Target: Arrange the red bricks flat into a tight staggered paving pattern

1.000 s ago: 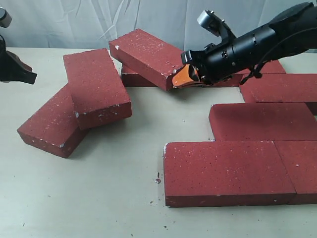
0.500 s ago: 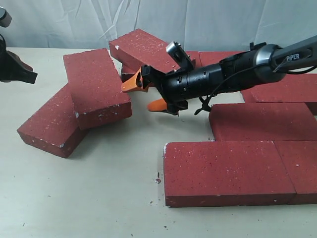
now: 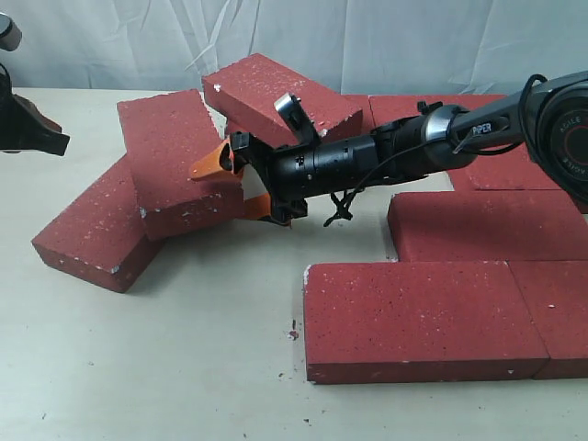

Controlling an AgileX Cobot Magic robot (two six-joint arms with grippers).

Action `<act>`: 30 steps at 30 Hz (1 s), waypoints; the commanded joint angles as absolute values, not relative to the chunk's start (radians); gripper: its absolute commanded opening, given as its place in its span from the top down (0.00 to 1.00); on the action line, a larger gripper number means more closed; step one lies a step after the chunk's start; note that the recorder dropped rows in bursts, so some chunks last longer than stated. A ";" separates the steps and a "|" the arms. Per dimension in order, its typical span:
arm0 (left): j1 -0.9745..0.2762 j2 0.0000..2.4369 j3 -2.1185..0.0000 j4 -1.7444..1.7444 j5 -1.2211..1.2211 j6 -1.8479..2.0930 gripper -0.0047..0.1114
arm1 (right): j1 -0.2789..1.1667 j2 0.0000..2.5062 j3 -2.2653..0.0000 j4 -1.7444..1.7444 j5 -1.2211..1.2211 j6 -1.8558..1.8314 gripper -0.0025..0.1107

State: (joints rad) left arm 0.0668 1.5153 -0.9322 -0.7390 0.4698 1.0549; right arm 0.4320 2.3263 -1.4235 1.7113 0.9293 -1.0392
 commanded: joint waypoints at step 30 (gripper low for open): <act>0.068 1.370 -0.932 -0.770 0.580 1.055 0.96 | 0.276 2.176 -1.433 1.258 1.221 -1.098 0.99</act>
State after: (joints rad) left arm 0.0668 1.4132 -0.9322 -0.7594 0.5630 1.0549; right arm 0.2914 2.2140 -1.4274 1.3727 1.2027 -1.1042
